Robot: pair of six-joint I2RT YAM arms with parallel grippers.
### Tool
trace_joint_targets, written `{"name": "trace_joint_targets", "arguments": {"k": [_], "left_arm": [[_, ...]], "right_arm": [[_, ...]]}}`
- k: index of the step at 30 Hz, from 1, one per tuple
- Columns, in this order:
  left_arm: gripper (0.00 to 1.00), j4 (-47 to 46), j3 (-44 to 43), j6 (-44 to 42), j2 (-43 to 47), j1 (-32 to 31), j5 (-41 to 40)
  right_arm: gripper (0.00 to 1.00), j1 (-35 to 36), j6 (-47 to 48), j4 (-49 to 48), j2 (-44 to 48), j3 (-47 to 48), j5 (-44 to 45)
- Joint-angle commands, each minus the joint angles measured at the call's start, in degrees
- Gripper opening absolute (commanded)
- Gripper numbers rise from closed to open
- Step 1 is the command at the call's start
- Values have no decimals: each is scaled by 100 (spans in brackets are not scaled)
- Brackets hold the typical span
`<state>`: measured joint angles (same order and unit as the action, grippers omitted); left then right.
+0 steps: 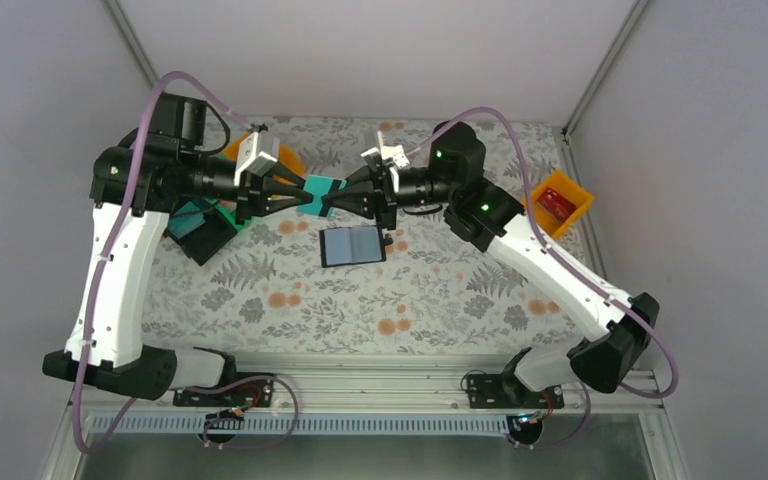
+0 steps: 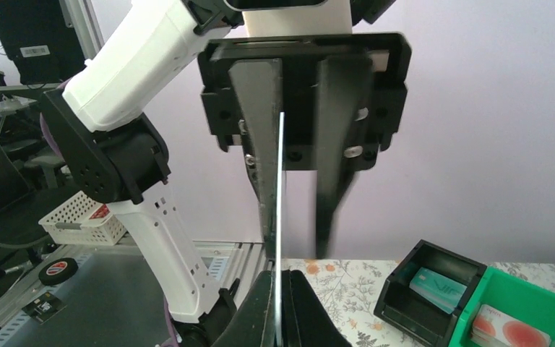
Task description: Take the credit cards out of the card holder
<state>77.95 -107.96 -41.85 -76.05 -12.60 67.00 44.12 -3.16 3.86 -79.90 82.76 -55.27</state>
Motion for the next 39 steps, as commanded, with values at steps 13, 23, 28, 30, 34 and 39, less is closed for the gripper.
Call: {"name": "trace_joint_targets", "arguments": {"k": [13,23,28,30,34,39], "left_arm": [[2,-915,38,795,281,108,-3522],[3,-603,443,1063,-80,822,-7775],[2,-666,275,1952,-822,1767,-7447],[2,-422,60,2362,-1235,2095,-7248],[2,-936,627,2677,-1496,2374,-8001],[2,-3432,2673,874,-572,2367,-8704]], "right_arm": [[76,-467,-425,163,325,-468,1666],[99,-1149,-974,1276,501,-802,3632],[99,-1490,-1080,945,743,-1414,3885],[99,-1554,-955,1018,746,-1486,4120],[99,-1689,-573,1101,749,-1616,4151],[99,-1854,-192,1018,799,-1743,3875]]}}
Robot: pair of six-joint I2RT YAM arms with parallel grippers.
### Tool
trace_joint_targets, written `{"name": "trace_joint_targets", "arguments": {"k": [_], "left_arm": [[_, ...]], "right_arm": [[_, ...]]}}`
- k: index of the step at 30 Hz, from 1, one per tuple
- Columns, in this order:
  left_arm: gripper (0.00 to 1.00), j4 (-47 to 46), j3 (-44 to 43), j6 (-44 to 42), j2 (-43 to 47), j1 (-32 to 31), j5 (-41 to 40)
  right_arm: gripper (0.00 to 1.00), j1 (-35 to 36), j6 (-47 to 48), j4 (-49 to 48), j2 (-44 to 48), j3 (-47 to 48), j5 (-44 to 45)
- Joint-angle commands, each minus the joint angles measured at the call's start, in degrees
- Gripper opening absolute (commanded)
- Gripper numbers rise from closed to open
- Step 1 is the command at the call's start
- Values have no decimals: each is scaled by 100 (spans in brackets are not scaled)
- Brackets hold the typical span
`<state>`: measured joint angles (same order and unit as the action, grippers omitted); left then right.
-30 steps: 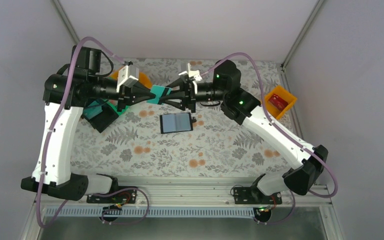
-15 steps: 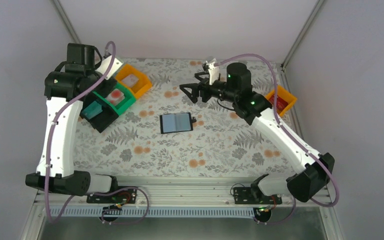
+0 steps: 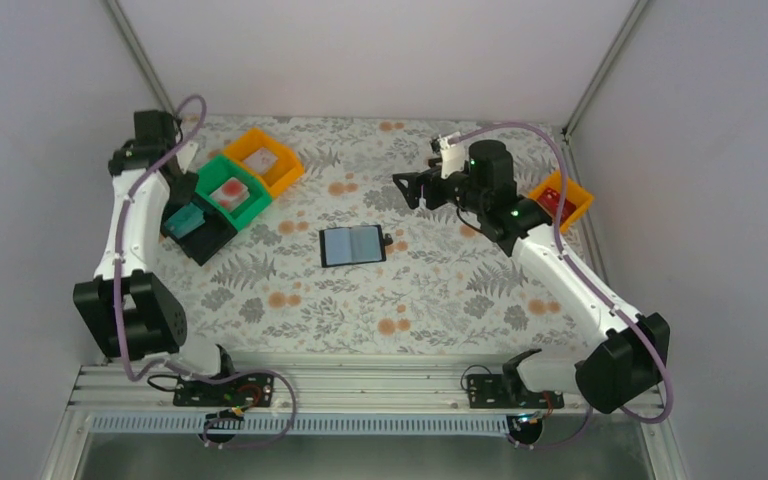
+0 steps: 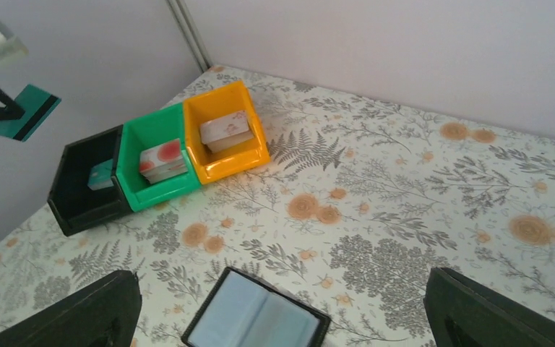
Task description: Take the credit cards out of the card holder
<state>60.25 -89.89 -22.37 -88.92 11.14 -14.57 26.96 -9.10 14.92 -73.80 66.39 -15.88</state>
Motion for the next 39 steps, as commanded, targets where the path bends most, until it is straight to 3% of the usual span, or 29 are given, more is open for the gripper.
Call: {"name": "trace_joint_targets", "arguments": {"k": [1,11,18,25,39], "left_arm": [[2,-1809,1101,-1354,772,-6,-398],[2,-2861,1976,-3011,357,14,-62],[2,-2760,1790,-3171,-294,232,11],[2,-3178,2309,-3403,-468,354,-54],[2,-3422,2460,-3612,-913,591,-134]], "right_arm": [[99,-171,435,-105,207,-119,-107],[99,-398,550,-229,229,-321,-322],[99,-477,554,-216,177,-316,-377],[99,-572,560,-220,95,-287,-516],[99,-707,551,-209,-51,-249,-798]]}}
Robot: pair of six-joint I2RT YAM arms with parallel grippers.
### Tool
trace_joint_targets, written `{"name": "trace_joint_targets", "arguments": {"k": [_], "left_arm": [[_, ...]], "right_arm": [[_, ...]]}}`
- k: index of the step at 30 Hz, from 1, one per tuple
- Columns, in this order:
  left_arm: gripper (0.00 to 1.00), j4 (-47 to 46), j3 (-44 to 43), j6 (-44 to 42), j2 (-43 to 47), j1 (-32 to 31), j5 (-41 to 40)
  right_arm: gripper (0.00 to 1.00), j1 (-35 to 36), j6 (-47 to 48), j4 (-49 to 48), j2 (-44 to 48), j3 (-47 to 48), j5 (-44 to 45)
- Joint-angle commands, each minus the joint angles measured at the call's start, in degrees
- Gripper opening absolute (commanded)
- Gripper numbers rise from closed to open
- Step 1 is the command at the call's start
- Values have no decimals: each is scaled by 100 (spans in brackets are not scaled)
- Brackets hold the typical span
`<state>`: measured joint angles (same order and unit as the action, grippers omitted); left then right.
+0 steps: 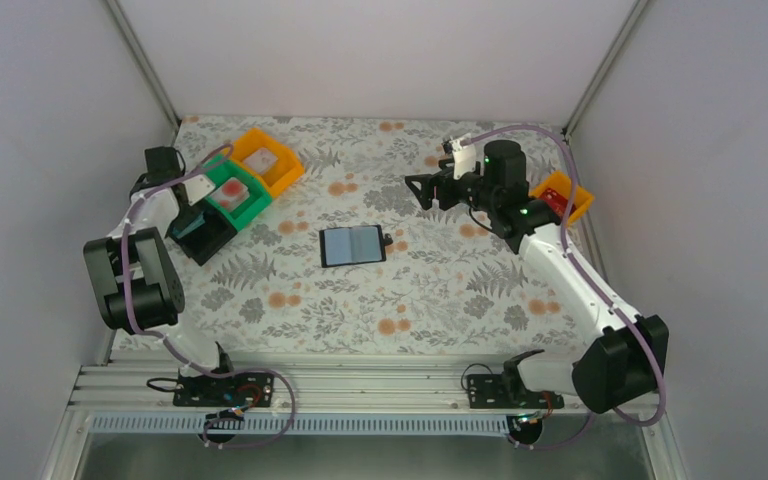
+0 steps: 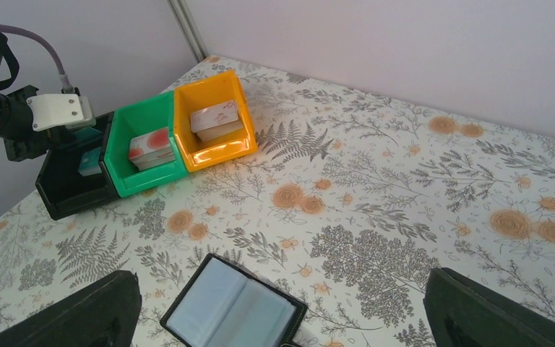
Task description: Take the credit cards out of the card holder
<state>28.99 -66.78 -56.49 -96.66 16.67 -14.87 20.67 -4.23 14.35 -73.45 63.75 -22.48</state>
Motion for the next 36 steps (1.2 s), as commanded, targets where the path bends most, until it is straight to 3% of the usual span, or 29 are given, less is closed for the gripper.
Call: {"name": "trace_joint_targets", "arguments": {"k": [1,21,29,36], "left_arm": [[2,-364,140,-202,-178,38,-96],[3,-1176,-1,-244,-840,38,-282],[41,-800,-1,-319,-615,37,31],[56,-292,-82,-398,-287,38,381]], "right_arm": [[99,-80,69,-145,-90,15,-154],[99,-121,150,-33,-227,107,-624],[99,-135,185,15,-308,153,-745],[99,-151,194,74,-361,199,-890]]}}
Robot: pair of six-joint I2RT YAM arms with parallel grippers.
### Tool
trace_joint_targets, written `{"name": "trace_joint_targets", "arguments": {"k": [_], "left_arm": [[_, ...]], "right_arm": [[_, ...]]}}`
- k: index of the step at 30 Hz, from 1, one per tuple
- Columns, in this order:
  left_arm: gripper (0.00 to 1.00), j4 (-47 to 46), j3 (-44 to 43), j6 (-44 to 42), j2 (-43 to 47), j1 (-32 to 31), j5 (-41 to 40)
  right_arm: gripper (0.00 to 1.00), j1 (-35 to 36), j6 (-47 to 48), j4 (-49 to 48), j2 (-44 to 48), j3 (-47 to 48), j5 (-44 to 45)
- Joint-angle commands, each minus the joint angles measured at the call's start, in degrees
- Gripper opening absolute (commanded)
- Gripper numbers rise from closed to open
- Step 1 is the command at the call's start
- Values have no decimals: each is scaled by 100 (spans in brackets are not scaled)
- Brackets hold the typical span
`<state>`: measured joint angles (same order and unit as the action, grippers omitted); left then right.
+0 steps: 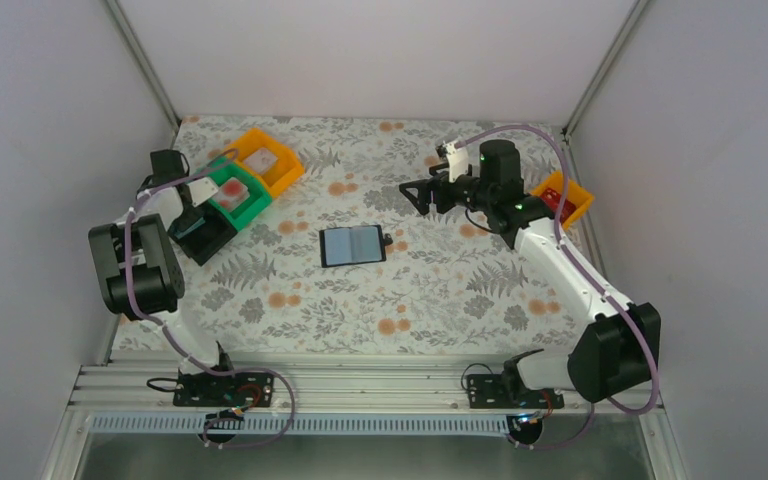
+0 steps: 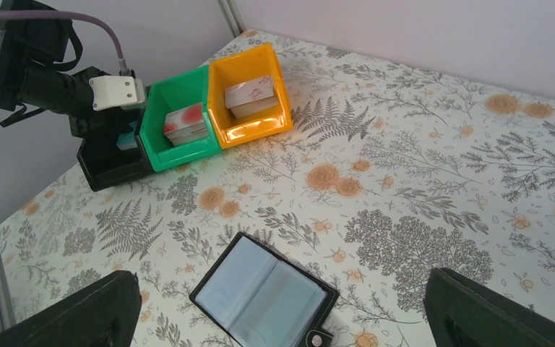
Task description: Take the credit cards out of the card holder
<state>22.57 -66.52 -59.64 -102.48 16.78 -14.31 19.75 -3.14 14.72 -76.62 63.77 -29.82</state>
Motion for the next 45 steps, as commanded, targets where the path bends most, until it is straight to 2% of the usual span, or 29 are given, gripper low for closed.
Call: {"name": "trace_joint_targets", "arguments": {"k": [1,6,9,12,13,16,17,22,27,30,32,35,36,39,45], "left_arm": [[57,391,-140,-89,336,34,354],[58,817,-353,-87,704,45,848],[60,1122,-550,266,1217,41,1648],[62,1684,-915,997,1681,-70,2631],[62,1879,-995,1213,1801,-179,2879],[65,2198,-974,1880,2099,-781,3206],[66,2234,-914,2100,2154,-1000,3221],[72,2281,-715,2986,2171,-1951,3421],[76,1937,-414,4237,1911,-2272,3941],[76,1692,-215,4850,1587,-2293,4149],[78,1531,-134,5048,1478,-2297,4049],[85,1322,12,5286,1489,-2284,3625],[88,1241,116,5332,1577,-2288,3597],[99,925,584,5442,1921,-2284,3689],[100,516,1242,5585,2419,-2245,3947]], "right_arm": [[99,-59,90,39,-46,197,-167],[99,-67,14,48,-37,209,-132],[99,-70,-254,41,-70,206,109],[99,-76,-711,63,-341,181,7],[98,-76,-863,61,-509,168,-173],[81,58,-1416,-140,-1240,124,-1041],[78,191,-1527,-156,-1434,172,-1091],[74,966,-1665,595,-2352,815,563],[73,1437,-2008,696,-2949,1122,1296],[75,1857,-2113,1105,-3490,1609,2108],[80,2115,-2190,1578,-3793,1994,2960],[98,2476,-2227,2107,-4217,2517,4017],[99,2569,-2253,2271,-4362,2674,4274],[99,2718,-2390,2627,-4768,3065,4719],[99,2773,-2560,3125,-5251,3385,4969]]}}
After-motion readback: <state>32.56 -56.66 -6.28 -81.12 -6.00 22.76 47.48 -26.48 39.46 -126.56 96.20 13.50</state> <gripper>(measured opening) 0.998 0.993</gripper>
